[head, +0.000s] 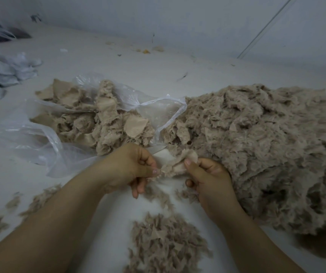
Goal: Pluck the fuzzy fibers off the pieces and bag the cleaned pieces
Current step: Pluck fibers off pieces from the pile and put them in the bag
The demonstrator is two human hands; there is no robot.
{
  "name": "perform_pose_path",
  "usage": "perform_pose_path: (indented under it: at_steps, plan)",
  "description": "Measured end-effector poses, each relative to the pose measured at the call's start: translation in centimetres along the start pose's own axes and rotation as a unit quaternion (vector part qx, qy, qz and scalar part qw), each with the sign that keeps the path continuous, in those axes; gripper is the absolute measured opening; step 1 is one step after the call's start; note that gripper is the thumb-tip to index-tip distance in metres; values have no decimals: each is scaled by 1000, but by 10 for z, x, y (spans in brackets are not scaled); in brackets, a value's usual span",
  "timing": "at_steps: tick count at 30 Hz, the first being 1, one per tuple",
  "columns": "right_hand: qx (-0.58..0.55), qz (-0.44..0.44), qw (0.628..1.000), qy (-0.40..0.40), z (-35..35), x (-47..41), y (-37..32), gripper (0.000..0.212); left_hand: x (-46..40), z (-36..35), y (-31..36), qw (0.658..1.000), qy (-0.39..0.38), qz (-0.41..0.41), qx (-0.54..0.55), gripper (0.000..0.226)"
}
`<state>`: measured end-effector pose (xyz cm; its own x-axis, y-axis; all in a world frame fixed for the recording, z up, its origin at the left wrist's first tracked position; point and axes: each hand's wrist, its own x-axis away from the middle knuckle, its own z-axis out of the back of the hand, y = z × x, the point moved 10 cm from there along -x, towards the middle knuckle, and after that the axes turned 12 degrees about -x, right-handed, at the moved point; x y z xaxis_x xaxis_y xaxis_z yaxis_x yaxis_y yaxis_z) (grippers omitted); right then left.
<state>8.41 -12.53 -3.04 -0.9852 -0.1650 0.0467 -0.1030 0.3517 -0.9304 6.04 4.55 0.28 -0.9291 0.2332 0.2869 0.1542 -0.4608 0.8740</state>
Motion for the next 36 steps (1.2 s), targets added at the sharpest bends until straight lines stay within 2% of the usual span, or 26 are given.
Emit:
perform_pose_path:
  at_steps: [3,6,7,9,11,12,13,14,16,18,20,22,25,28,31,36]
  plan:
    - [6,3,1000,-5,0,1,-1,31,4,3,-2,998,-25,0,-64,15]
    - [-38,-5,999,0,3,0,1,44,7,15,-7,995,-7,-4,-98,11]
    - [-41,-1,999,-1,2,0,0,44,8,13,-7,995,-26,-12,-93,11]
    - [-31,10,999,0,0,0,-3,45,14,-6,-3,987,-125,-22,-95,16]
    - [-30,10,999,11,0,0,-3,47,25,-33,-3,958,-257,-13,-123,20]
    - [-32,9,999,12,0,0,-3,47,31,-43,-2,943,-304,-10,-133,17]
    - [-32,9,999,11,0,0,-4,47,32,-48,-1,938,-317,-8,-143,13]
    - [-29,9,1000,9,0,0,-4,47,28,-47,1,944,-291,-9,-155,10]
    - [-23,7,1000,7,1,0,-3,46,12,-30,11,971,-147,-25,-188,11]
    - [-19,8,1000,-2,-1,1,-4,43,1,-9,21,981,26,-30,-191,25]
    - [-7,9,1000,-19,-5,1,-6,34,-2,-9,33,980,118,-42,-158,35]
    - [6,8,1000,-25,-6,1,-7,31,-5,-19,38,985,131,-56,-102,29]
    - [7,4,1000,-22,-5,0,-5,37,-11,-20,28,992,110,-46,-40,13]
    - [10,2,1000,-16,-4,0,-4,37,-13,-10,17,995,89,-18,28,12]
    - [9,0,1000,-10,-3,0,-3,37,-13,-2,12,995,89,-3,40,14]
    - [17,5,1000,-21,-4,0,-4,34,-12,11,24,985,168,-37,-17,18]
